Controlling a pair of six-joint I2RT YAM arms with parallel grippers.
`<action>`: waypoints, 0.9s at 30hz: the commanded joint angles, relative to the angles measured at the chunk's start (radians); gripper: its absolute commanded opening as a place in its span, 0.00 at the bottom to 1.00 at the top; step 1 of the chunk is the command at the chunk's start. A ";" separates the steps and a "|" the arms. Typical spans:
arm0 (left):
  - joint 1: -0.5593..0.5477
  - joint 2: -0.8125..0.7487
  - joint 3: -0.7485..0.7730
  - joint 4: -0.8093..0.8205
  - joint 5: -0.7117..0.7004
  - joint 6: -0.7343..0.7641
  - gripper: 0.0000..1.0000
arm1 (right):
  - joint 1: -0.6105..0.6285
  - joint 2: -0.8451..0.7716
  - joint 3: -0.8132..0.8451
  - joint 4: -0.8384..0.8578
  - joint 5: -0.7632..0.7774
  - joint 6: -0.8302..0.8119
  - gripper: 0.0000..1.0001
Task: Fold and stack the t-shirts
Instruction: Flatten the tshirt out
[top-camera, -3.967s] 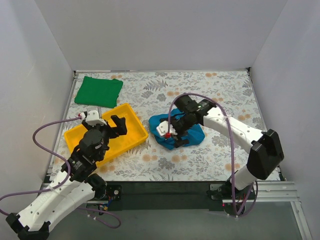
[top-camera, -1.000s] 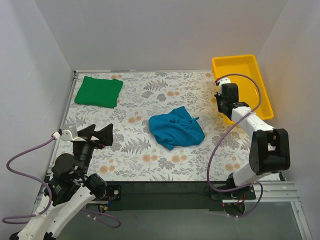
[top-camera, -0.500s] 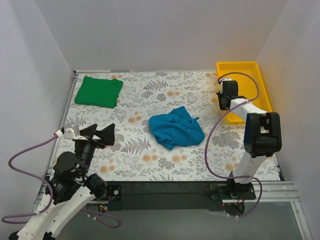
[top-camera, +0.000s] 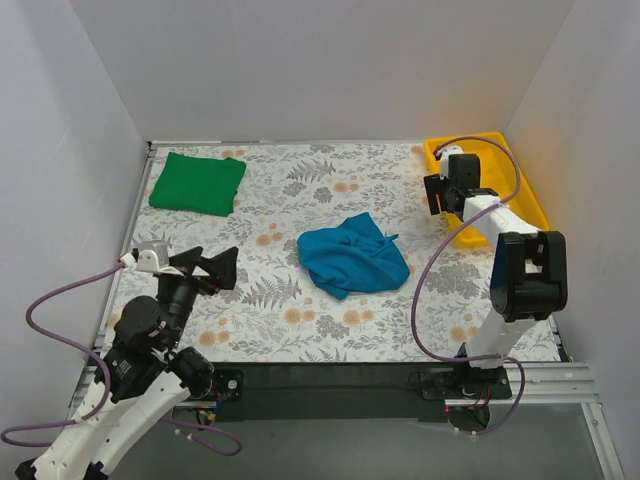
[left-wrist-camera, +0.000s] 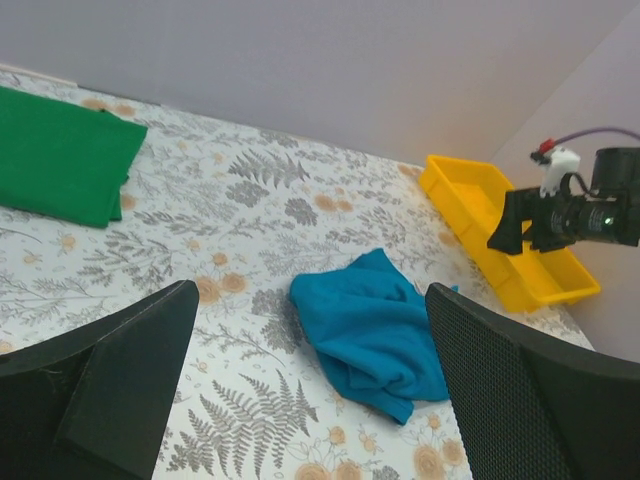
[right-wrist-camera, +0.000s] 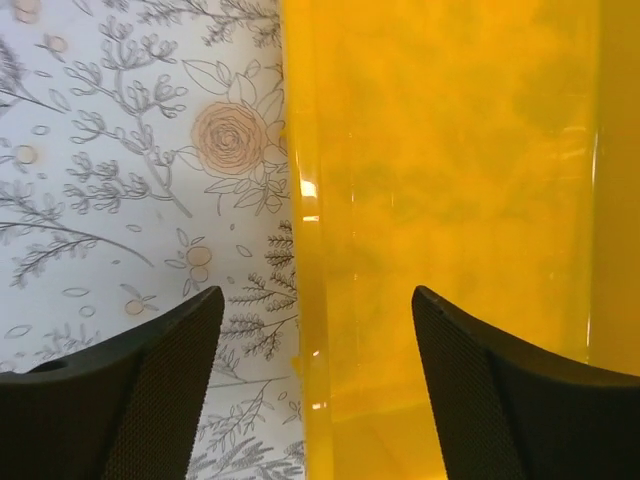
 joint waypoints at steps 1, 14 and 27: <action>0.003 0.080 -0.005 0.007 0.075 -0.055 0.97 | 0.014 -0.169 -0.008 0.026 -0.103 -0.063 0.89; 0.005 0.472 -0.086 0.085 0.431 -0.322 0.92 | 0.046 -0.633 -0.288 -0.273 -1.164 -0.496 0.98; 0.005 0.796 -0.195 0.379 0.558 -0.497 0.78 | 0.060 -0.630 -0.397 -0.132 -1.136 -0.322 0.98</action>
